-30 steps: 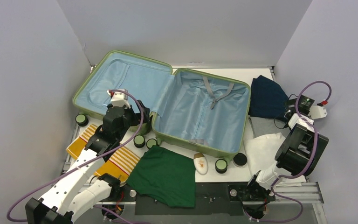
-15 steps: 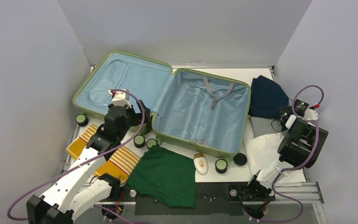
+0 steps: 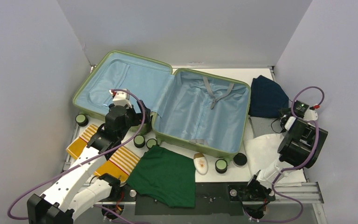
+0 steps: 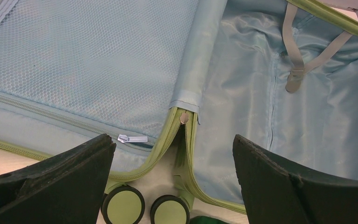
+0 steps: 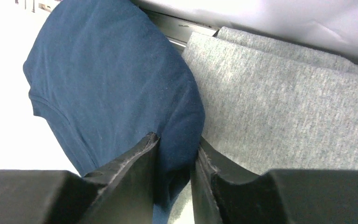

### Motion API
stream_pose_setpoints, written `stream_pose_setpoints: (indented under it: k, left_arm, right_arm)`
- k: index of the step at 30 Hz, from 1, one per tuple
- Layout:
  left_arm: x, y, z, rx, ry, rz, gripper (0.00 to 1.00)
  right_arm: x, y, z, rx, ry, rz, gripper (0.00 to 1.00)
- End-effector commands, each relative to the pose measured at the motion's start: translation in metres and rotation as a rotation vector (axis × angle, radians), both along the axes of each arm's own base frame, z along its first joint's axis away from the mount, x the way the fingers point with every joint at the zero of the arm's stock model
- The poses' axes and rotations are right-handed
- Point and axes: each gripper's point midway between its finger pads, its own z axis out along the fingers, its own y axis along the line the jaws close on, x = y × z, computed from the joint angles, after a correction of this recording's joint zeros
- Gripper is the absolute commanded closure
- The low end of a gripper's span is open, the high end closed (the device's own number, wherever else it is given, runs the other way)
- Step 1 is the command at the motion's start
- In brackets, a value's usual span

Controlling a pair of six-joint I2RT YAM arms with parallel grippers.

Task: Pack the luggage
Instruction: Pick up the clothes at the center of the board.

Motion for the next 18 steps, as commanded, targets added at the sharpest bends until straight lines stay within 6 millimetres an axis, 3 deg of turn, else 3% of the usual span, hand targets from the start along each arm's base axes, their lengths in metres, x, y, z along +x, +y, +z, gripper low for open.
stream_pose_setpoints:
  k: [1, 3, 18]
  left_arm:
    - [0.004, 0.0, 0.009, 0.001, -0.03, 0.006, 0.04]
    - [0.004, 0.0, 0.008, 0.001, -0.027, 0.004, 0.04]
    - [-0.001, -0.004, 0.018, -0.031, -0.052, -0.021, 0.04]
  right_arm:
    - [0.015, -0.006, 0.029, -0.058, -0.109, 0.007, 0.8]
    - [0.019, -0.005, 0.04, -0.083, -0.132, 0.013, 1.0]
    - [0.044, 0.007, 0.136, -0.276, -0.192, -0.016, 1.0]
